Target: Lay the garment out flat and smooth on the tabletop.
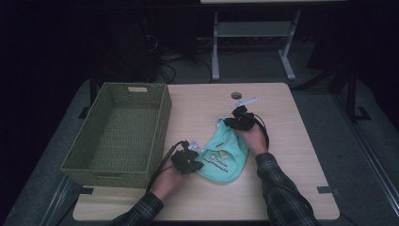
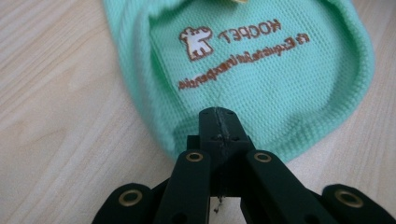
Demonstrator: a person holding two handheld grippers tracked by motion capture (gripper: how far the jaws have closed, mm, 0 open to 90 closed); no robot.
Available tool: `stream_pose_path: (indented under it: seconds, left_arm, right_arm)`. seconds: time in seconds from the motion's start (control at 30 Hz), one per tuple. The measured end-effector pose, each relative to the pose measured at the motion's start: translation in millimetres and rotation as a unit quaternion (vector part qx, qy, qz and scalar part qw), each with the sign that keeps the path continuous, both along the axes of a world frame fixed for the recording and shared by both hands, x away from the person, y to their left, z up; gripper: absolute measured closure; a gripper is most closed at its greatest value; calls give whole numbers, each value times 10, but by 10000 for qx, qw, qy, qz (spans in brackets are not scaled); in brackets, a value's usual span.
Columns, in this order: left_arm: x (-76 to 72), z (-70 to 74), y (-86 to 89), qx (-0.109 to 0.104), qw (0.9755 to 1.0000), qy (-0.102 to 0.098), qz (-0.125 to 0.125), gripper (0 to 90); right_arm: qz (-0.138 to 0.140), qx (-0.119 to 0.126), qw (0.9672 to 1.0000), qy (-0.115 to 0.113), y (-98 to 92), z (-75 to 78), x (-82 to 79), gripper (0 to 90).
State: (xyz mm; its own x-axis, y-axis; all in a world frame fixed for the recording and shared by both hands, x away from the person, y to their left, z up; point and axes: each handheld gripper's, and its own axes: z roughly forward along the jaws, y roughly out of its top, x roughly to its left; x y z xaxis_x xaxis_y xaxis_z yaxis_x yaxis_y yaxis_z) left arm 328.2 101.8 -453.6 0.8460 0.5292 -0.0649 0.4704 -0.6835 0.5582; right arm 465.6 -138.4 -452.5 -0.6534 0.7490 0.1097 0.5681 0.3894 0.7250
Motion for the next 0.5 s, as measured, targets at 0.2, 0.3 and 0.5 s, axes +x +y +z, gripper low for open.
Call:
stream_pose_path:
  seconds: [0.2, 0.3, 0.5]
  left_arm:
    - [1, 6, -5, 19, 10000, 42, 58, 896]
    - [23, 31, 9, -57, 9999, 43, 71, 897]
    - [61, 160, 21, -306, 9994, -62, 172, 897]
  right_arm:
    - [14, 160, 9998, -93, -80, 158, -96, 811]
    - [46, 177, 9997, -141, -146, 218, -157, 893]
    - [80, 221, 9996, -159, -296, 289, -302, 897]
